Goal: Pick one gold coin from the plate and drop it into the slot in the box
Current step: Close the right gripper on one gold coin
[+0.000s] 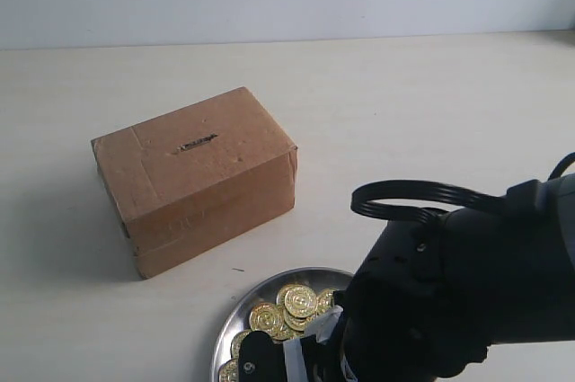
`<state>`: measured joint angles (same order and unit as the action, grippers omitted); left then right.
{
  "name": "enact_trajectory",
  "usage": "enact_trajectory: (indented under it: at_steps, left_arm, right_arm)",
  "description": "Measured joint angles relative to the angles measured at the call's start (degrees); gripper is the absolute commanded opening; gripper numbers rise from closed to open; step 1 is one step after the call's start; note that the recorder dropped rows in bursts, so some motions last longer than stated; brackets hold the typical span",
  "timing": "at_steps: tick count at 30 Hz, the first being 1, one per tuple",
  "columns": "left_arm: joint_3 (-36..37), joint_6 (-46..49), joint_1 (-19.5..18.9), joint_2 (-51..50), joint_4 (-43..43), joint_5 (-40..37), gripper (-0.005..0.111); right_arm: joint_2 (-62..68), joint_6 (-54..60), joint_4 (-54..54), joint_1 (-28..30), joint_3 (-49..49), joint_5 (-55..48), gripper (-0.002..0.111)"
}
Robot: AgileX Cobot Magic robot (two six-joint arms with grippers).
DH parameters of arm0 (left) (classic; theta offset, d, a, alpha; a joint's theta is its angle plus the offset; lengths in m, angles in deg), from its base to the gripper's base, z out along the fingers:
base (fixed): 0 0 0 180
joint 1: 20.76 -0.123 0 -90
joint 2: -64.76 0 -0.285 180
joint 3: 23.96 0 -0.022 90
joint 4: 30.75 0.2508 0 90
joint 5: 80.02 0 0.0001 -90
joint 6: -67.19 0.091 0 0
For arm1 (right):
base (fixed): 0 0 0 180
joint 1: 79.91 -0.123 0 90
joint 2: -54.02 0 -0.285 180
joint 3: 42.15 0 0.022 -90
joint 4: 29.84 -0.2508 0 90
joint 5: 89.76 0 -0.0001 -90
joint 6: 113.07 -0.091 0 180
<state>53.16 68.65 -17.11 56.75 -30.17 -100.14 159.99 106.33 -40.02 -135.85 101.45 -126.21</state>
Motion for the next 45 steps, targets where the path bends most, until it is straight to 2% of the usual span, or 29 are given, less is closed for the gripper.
enact_trajectory:
  at_steps: [15, 20, 28, 40, 45]
  left_arm:
    - [0.0, 0.0, 0.0, 0.0, 0.0, 0.0, 0.000]
    - [0.0, 0.0, 0.0, 0.0, 0.0, 0.0, 0.000]
    - [0.0, 0.0, 0.0, 0.0, 0.0, 0.0, 0.000]
    - [0.0, 0.0, 0.0, 0.0, 0.0, 0.0, 0.000]
    - [0.0, 0.0, 0.0, 0.0, 0.0, 0.0, 0.000]
  right_arm:
    - [0.0, -0.2, 0.0, 0.0, 0.0, 0.0, 0.045]
    - [0.2, -0.2, 0.0, 0.0, 0.0, 0.1, 0.050]
    - [0.2, -0.3, 0.0, 0.0, 0.0, 0.2, 0.050]
    - [0.2, -0.5, 0.0, 0.0, 0.0, 0.3, 0.045]
    - [0.2, -0.5, 0.1, 0.0, 0.0, 0.3, 0.033]
